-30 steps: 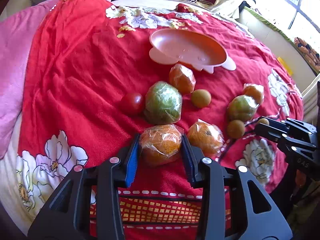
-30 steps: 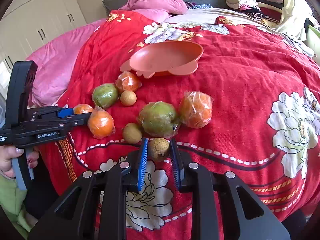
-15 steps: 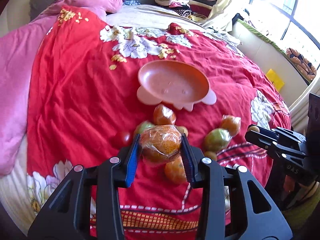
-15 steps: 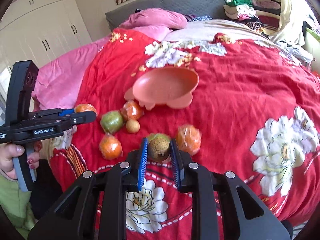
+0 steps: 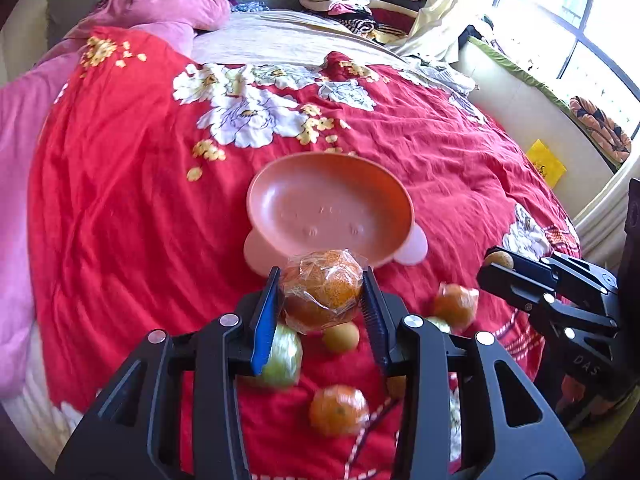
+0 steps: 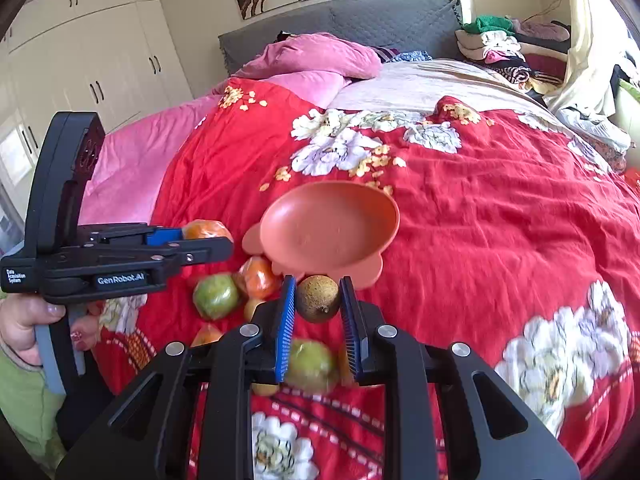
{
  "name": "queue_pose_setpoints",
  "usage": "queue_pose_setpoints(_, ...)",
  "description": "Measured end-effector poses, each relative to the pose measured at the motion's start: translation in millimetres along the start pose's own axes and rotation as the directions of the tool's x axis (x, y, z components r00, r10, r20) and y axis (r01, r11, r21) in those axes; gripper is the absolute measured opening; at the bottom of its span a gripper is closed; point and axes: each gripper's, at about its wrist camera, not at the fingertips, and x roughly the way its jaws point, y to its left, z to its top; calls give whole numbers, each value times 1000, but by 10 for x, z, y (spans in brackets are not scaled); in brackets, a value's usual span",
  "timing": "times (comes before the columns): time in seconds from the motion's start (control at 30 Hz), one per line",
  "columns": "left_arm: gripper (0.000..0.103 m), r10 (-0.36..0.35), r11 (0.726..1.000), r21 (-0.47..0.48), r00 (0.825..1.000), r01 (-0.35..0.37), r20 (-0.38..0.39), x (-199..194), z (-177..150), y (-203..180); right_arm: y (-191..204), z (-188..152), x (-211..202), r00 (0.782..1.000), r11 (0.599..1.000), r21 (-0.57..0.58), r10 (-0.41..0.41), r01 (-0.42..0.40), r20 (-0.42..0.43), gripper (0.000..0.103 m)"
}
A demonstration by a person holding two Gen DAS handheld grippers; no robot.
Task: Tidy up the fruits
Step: 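Lift and carry both held fruits over the pink bowl with both tools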
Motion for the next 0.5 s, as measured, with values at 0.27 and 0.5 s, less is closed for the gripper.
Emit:
queue_pose_setpoints(0.27,31,-5,1000,29,999,6,-42,337,297,5,-54,200,233,1000,1000,-2,7,-7,-12,21)
queue_pose_setpoints(0.5,31,-4,999,40,997,7,-78,583,465,52,-130,242,460,999,1000,3,10,-10,-46,21)
